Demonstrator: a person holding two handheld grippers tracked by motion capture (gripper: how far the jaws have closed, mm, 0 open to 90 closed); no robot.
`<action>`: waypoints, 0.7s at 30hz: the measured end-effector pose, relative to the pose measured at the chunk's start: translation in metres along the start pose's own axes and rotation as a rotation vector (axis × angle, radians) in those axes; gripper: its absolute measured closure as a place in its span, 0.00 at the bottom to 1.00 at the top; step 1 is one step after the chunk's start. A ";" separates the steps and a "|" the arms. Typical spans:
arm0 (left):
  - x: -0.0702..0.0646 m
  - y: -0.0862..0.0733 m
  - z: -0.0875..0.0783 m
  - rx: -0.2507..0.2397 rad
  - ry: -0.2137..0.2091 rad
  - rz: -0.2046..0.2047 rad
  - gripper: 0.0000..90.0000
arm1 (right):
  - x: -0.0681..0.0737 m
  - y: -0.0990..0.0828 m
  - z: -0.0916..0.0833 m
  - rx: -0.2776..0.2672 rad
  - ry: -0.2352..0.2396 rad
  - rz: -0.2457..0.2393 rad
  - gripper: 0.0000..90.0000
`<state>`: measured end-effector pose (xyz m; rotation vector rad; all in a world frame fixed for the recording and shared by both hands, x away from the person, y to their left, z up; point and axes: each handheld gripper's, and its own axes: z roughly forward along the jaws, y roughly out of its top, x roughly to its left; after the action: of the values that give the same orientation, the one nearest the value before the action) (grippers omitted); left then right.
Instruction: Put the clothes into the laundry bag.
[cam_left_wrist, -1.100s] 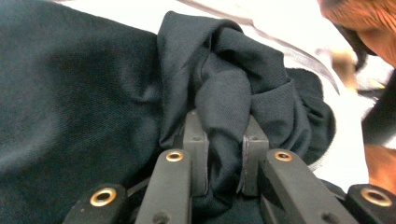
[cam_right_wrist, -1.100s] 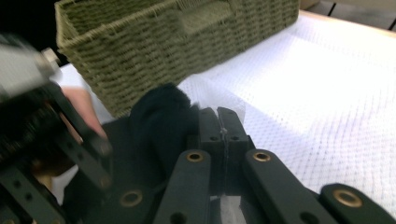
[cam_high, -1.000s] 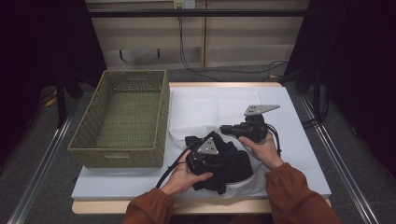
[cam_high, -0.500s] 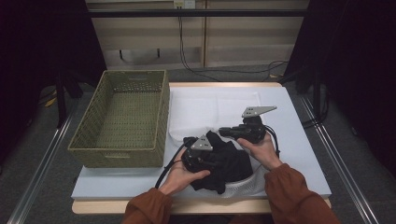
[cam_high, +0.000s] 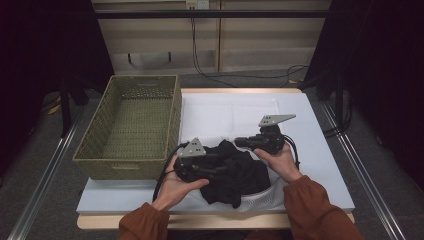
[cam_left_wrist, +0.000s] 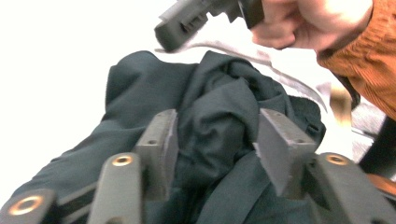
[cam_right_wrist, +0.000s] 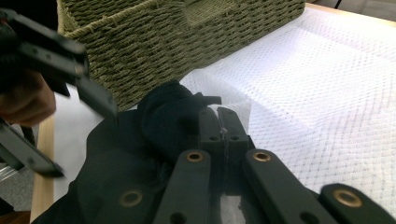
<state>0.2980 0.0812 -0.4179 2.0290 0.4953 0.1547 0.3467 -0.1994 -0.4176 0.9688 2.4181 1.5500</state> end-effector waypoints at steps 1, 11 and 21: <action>0.002 -0.001 0.000 0.005 0.008 -0.005 0.48 | 0.000 0.000 0.000 0.001 0.000 0.000 1.00; 0.014 -0.009 0.027 0.057 0.086 -0.012 0.27 | 0.000 0.001 -0.001 -0.001 -0.001 -0.005 1.00; 0.027 -0.028 0.047 0.180 0.152 -0.027 0.54 | 0.001 0.001 0.000 0.006 0.001 -0.008 1.00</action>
<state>0.3292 0.0658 -0.4682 2.1947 0.6520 0.2574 0.3459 -0.1988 -0.4165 0.9585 2.4254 1.5425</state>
